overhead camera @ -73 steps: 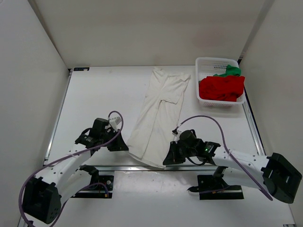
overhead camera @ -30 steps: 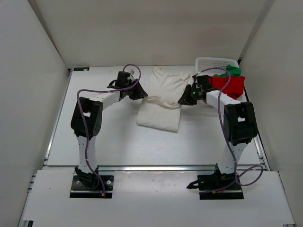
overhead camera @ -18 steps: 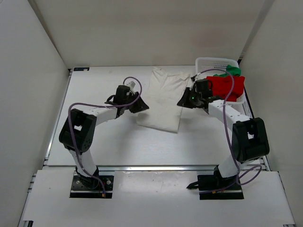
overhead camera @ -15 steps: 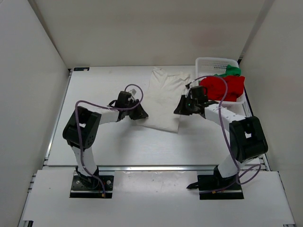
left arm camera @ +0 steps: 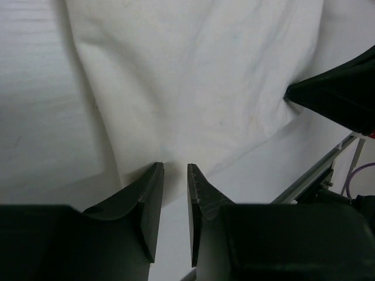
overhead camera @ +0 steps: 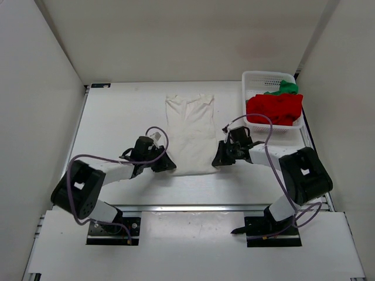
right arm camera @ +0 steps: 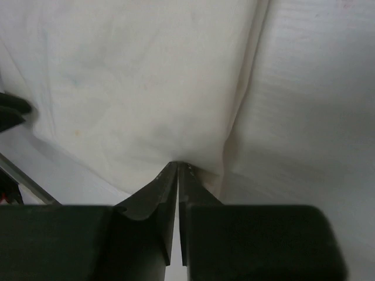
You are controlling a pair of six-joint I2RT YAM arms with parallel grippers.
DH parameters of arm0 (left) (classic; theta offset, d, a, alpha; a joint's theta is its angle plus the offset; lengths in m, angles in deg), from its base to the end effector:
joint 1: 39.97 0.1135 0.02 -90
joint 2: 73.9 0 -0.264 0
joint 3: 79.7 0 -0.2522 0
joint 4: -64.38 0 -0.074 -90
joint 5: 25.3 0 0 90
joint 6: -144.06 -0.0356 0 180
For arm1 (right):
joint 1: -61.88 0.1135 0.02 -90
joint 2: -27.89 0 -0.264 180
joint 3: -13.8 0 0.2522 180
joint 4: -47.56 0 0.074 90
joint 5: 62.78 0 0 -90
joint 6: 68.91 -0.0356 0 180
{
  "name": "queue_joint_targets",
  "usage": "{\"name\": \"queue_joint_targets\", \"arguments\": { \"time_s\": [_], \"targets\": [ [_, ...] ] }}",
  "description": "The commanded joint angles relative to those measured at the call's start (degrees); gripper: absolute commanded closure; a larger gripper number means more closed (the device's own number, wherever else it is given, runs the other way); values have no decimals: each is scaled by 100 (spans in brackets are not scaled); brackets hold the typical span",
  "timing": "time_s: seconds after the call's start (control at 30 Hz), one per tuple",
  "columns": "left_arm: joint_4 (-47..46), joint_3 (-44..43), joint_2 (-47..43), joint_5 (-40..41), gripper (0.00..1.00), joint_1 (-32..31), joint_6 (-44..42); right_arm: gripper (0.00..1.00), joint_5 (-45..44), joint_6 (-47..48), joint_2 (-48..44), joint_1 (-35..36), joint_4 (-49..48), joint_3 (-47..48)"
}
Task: Fold and stack the t-shirts
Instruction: Grab one side of the 2/3 rectangular tshirt with both arms
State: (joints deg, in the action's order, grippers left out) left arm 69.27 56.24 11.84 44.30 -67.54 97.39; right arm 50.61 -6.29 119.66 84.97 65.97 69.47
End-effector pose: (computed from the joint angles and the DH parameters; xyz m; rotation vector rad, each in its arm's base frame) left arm 0.2270 -0.1325 0.1311 -0.1689 2.5552 -0.9644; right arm 0.2648 0.1282 0.1419 -0.0755 2.6292 0.8495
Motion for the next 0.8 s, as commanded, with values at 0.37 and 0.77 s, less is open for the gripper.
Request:
{"name": "queue_joint_targets", "arguments": {
  "time_s": [0.37,0.77],
  "targets": [
    [1115,508,-1078,423,52,218,-650,58,-143,39,-1751,-314,265,-1194],
    [939,446,-567,449,72,-2,-545,81,675,-189,-915,-367,-534,-1273]
  ]
}}
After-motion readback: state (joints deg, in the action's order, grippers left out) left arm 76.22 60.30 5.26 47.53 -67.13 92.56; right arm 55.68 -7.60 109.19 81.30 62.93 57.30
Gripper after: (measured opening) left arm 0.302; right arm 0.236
